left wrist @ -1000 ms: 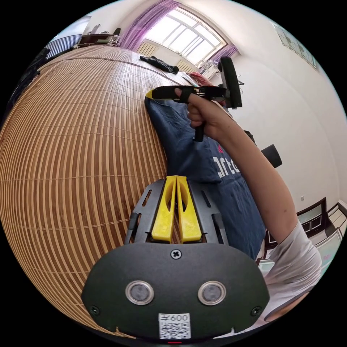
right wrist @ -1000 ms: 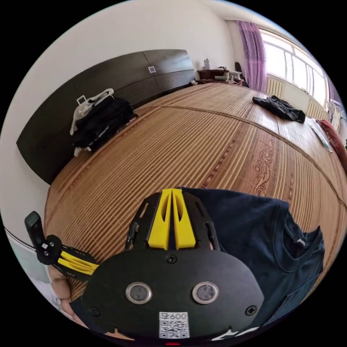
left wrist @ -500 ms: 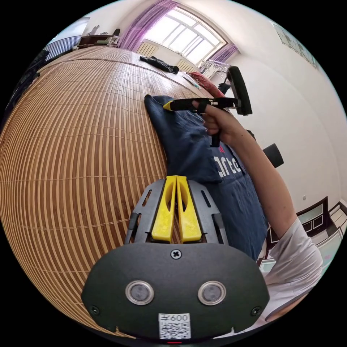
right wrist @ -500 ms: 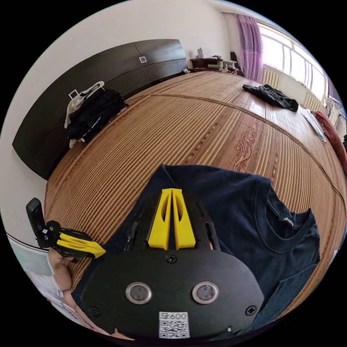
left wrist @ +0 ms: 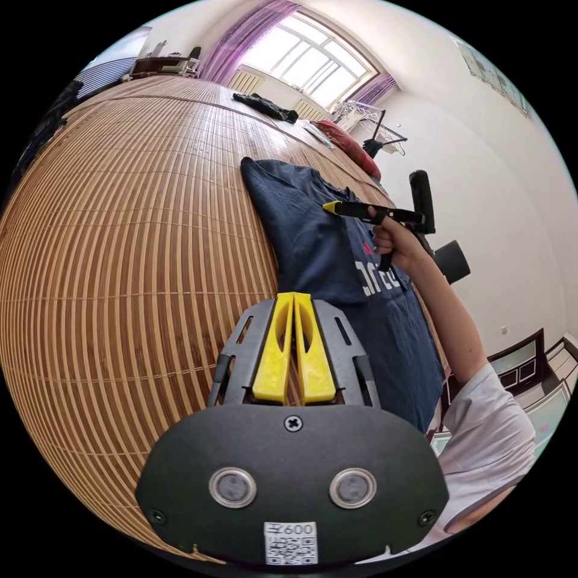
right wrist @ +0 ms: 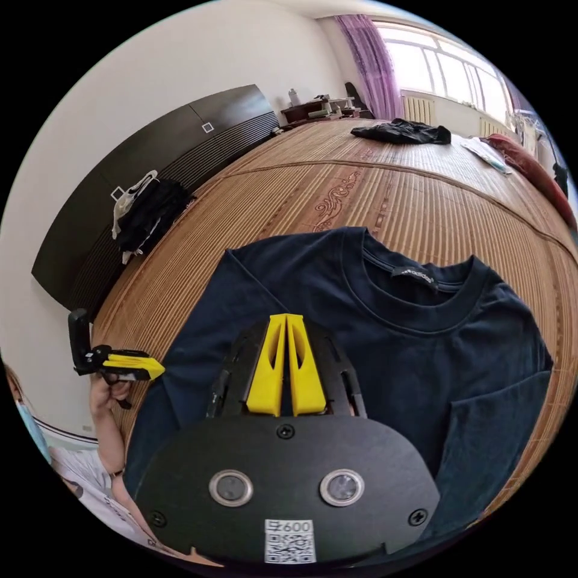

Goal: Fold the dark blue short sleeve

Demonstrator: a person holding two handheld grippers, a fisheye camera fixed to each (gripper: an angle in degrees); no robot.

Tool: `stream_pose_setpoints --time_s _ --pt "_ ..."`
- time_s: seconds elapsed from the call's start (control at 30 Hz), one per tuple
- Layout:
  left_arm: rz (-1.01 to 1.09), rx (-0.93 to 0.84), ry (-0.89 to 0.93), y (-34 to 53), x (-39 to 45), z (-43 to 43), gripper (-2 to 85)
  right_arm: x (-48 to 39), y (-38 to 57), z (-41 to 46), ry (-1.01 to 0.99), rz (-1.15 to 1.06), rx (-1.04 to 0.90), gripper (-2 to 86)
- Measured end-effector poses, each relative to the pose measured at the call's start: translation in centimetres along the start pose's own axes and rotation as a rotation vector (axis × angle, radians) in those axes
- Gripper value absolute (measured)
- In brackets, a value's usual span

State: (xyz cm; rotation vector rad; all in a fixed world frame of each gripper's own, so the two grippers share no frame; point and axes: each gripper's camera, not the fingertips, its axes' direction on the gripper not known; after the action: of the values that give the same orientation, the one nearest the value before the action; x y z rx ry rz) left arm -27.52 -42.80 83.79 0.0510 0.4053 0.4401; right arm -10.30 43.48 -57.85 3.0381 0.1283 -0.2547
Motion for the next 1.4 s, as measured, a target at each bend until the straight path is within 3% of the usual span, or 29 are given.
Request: stream_pose_setpoints --time_s 0.1,0.17,0.2,0.33,0.43,0.53,0.77,0.9,1.0,1.13,1.23,1.4 --pt "0.003 -0.001 -0.006 0.1 0.2 0.1 0.0 -2.4 2.1 -0.4 0.312 -0.129 -0.02 -0.8" --pt "0.005 -0.001 -0.009 0.2 0.4 0.1 0.0 -5.8 3.9 0.7 0.66 -0.236 0.026 -0.8" --pt "0.007 0.0 -0.012 0.3 0.5 0.2 0.0 -6.8 4.5 0.5 0.649 -0.269 0.064 -0.8" --pt "0.016 -0.001 -0.032 0.6 1.0 0.3 0.0 -12.9 6.0 0.7 0.249 -0.368 0.151 -0.8" --pt "0.017 -0.001 -0.033 0.8 1.2 0.4 0.1 -16.3 6.0 4.4 0.055 -0.427 -0.014 -0.8" --pt "0.016 -0.002 -0.034 1.0 1.3 0.6 0.0 -16.7 8.0 5.4 0.105 -0.524 0.009 -0.8" --pt "0.025 -0.003 -0.044 1.6 1.9 0.8 0.0 -7.3 10.3 1.9 0.254 -0.234 0.051 -0.8" --pt "0.017 -0.002 -0.025 2.0 1.7 0.9 0.0 -5.3 11.4 1.2 0.406 -0.193 0.055 -0.8" --pt "0.019 -0.002 -0.03 2.3 1.9 1.1 0.0 -6.6 12.2 -0.2 0.344 -0.154 0.106 -0.8" --pt "0.019 -0.003 -0.03 2.8 2.0 1.2 0.0 -12.0 15.0 -0.8 0.004 -0.345 0.029 -0.8" --pt "0.016 -0.002 -0.022 3.1 2.0 1.3 0.0 -13.1 18.6 0.5 0.094 -0.469 0.001 -0.8" --pt "0.009 0.0 -0.01 3.8 1.9 1.5 0.1 -7.1 21.0 -3.6 0.069 -0.229 0.023 -0.8"
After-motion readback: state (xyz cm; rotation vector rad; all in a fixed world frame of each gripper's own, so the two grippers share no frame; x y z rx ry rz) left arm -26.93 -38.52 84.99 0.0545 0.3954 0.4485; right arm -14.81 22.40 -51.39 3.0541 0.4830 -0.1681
